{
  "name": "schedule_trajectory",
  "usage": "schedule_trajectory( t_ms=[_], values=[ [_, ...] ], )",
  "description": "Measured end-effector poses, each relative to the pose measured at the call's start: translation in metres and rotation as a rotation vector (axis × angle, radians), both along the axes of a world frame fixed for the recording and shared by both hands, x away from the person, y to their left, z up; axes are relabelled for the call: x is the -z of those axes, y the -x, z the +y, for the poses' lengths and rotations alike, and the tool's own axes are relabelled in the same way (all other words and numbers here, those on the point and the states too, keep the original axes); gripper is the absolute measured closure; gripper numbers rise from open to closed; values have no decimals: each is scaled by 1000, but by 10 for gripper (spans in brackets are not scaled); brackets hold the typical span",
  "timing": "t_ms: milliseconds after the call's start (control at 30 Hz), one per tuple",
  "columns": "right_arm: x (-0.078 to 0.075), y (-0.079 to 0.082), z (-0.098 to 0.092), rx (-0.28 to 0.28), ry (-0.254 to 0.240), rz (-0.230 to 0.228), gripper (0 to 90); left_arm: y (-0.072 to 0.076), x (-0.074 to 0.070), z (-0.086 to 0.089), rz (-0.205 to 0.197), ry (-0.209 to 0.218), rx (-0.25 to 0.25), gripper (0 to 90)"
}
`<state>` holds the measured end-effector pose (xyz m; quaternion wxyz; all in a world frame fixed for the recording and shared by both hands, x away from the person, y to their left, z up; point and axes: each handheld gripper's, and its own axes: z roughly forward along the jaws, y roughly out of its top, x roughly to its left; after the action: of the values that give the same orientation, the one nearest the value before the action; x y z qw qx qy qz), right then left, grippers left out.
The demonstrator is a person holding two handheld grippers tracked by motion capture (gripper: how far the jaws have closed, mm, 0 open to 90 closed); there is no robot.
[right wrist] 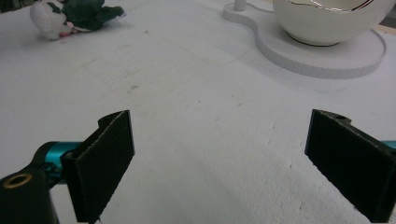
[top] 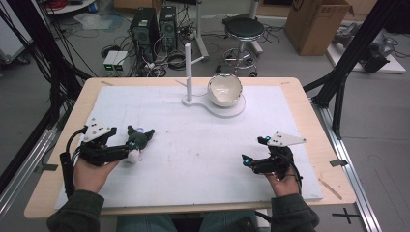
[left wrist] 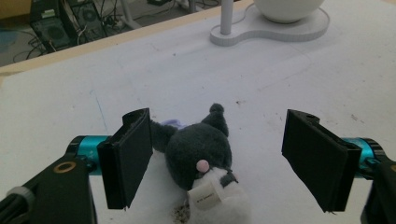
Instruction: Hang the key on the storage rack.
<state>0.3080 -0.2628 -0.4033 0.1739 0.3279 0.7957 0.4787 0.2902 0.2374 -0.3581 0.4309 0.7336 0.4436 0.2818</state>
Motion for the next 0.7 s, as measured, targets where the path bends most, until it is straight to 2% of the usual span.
schedule_trajectory(
  t_ms=[233,333,500,700],
  values=[
    [0,1,-2,3,-6,-6,76,-14,6,-5,49,-14,-25,271],
    [0,1,-4,10,-9,-7,76,-18,10,-8,59,-14,-28,274],
    [0,-1,-2,9,-6,-2,76,-27,19,-9,110,-26,-23,275],
    [1,0,1,-3,6,-8,76,-35,25,-13,154,-49,-53,306]
  ],
)
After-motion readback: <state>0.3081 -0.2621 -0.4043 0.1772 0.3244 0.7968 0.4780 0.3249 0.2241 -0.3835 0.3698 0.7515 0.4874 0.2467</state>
